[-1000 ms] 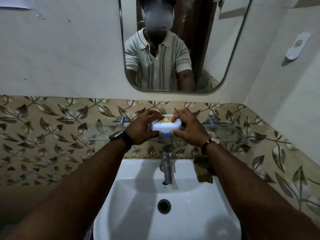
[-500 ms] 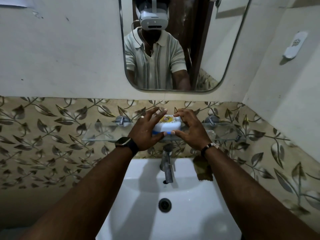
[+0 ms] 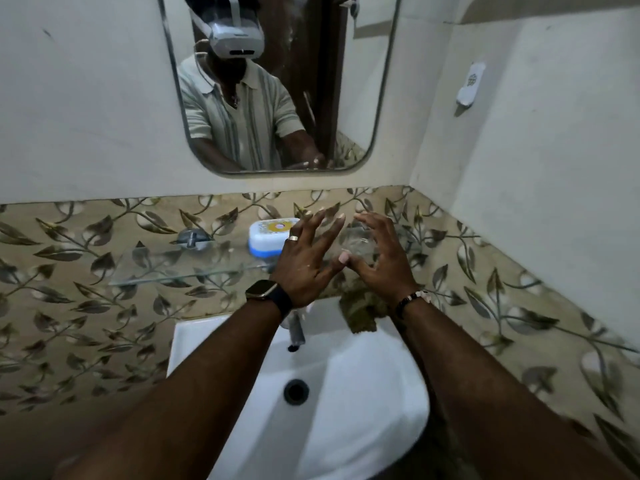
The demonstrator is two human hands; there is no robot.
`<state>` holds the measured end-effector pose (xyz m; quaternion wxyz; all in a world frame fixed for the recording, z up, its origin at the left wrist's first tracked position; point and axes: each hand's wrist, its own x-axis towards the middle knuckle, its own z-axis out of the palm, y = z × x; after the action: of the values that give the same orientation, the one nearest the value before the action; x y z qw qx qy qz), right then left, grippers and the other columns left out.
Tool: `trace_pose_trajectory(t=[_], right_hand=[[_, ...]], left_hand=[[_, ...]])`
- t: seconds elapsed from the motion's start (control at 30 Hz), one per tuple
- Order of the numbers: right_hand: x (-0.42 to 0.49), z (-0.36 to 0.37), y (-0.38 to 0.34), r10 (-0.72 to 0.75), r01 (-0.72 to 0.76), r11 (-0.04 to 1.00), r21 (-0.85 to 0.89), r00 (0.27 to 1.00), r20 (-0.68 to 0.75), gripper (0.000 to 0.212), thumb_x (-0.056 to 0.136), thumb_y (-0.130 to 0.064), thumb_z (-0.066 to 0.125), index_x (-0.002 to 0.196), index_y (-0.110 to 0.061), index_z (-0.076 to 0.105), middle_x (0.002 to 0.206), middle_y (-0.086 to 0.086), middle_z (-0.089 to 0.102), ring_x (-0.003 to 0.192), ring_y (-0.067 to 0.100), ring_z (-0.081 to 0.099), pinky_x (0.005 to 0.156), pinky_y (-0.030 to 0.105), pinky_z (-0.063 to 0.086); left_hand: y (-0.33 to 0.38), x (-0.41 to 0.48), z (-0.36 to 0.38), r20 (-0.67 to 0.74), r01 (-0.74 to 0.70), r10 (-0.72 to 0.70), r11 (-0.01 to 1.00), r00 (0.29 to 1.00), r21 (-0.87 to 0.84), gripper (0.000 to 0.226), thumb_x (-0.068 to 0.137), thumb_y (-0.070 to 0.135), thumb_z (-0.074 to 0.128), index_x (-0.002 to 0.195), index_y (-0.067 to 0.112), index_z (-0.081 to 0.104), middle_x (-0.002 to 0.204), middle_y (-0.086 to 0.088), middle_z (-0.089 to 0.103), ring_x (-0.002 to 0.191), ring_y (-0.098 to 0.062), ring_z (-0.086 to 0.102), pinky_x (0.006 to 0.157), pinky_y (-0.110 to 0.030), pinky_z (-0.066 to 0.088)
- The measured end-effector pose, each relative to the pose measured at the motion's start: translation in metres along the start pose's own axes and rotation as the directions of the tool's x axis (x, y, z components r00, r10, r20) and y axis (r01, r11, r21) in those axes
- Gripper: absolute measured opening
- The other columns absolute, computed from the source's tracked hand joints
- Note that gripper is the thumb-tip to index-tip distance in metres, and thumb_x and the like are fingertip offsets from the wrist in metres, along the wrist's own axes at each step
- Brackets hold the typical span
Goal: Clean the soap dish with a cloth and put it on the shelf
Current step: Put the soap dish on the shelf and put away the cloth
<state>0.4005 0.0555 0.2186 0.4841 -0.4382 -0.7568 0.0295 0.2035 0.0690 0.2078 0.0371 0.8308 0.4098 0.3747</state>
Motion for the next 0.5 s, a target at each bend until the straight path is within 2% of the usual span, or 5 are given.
trace_pose_trajectory(t=[0.17,0.23,0.33,0.4,0.5], right_hand=[[-0.042,-0.031,0.012,0.080,-0.082,0.995,-0.051,0.996,-0.035,0.073,0.084,-0.040,0.075,0.145,-0.017,0.042,0.147,0.006,0.044,0.140,0.015,0.040,0.115,0.021,0.033],[-0.060,-0.040,0.020,0.126,-0.129,0.988,-0.083,0.991,-0.040,0.076,0.084,-0.036,0.077,0.148,-0.015,0.040,0.149,0.006,0.043,0.141,0.019,0.040,0.116,0.034,0.037],[-0.085,-0.047,0.031,0.168,-0.170,0.973,-0.155,0.985,-0.024,0.080,0.084,-0.041,0.076,0.149,-0.013,0.039,0.149,0.008,0.044,0.138,0.024,0.042,0.110,0.049,0.043],[-0.100,-0.047,0.039,0.181,-0.175,0.963,-0.207,0.983,0.009,0.081,0.087,-0.053,0.066,0.151,-0.012,0.037,0.152,0.009,0.042,0.142,0.026,0.039,0.113,0.050,0.039],[-0.118,-0.043,0.054,0.224,-0.195,0.946,-0.258,0.971,0.087,0.082,0.091,-0.062,0.054,0.155,-0.017,0.030,0.157,0.006,0.035,0.146,0.024,0.033,0.115,0.050,0.036]], left_hand=[[0.030,-0.010,0.036,0.112,0.005,-0.005,1.000,0.994,0.004,0.062,0.098,0.070,0.017,0.156,0.052,0.003,0.170,0.005,0.006,0.156,-0.020,-0.001,0.123,-0.056,0.015],[0.041,-0.018,0.048,0.149,0.000,-0.006,0.999,0.989,0.040,0.063,0.099,0.070,0.014,0.157,0.048,0.004,0.170,0.006,0.005,0.156,-0.018,-0.002,0.123,-0.054,0.013],[0.055,-0.031,0.059,0.194,-0.061,0.040,0.993,0.980,0.103,0.067,0.098,0.068,0.010,0.158,0.039,0.018,0.168,0.001,0.022,0.153,-0.024,0.017,0.119,-0.051,0.023],[0.061,-0.037,0.064,0.225,-0.122,0.094,0.986,0.970,0.113,0.072,0.097,0.068,0.008,0.157,0.032,0.027,0.164,-0.002,0.032,0.146,-0.027,0.027,0.113,-0.048,0.027],[0.060,-0.047,0.077,0.302,-0.161,0.112,0.977,0.947,0.141,0.066,0.100,0.064,0.021,0.156,0.031,0.032,0.161,-0.001,0.037,0.144,-0.028,0.032,0.113,-0.046,0.028]])
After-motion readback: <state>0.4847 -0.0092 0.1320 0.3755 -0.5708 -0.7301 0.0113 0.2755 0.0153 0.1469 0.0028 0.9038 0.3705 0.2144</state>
